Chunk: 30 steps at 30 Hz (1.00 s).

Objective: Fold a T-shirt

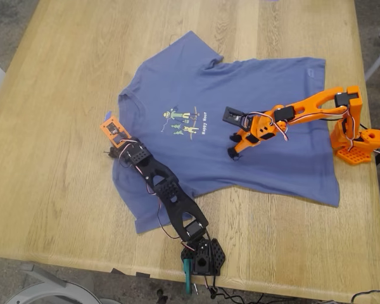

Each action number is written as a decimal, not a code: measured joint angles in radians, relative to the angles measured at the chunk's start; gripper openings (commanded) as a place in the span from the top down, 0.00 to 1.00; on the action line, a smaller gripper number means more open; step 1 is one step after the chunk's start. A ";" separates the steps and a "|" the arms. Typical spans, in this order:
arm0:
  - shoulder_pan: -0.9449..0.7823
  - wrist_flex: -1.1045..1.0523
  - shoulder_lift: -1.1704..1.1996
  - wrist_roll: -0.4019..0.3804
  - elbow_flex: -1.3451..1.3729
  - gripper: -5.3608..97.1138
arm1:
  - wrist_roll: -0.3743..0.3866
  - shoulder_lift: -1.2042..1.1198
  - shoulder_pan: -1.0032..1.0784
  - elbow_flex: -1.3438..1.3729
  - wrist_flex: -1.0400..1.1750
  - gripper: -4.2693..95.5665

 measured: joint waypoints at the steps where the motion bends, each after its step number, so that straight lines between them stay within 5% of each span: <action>1: 0.000 -0.005 -0.002 0.000 0.000 0.91 | 0.002 0.000 -0.002 0.008 -0.008 0.69; 23: 0.011 -0.031 -0.009 0.000 0.011 0.95 | -0.006 -0.002 0.009 0.058 -0.063 0.67; 30: 0.020 -0.025 -0.009 0.000 0.008 0.95 | 0.061 -0.044 -0.067 0.087 -0.147 0.69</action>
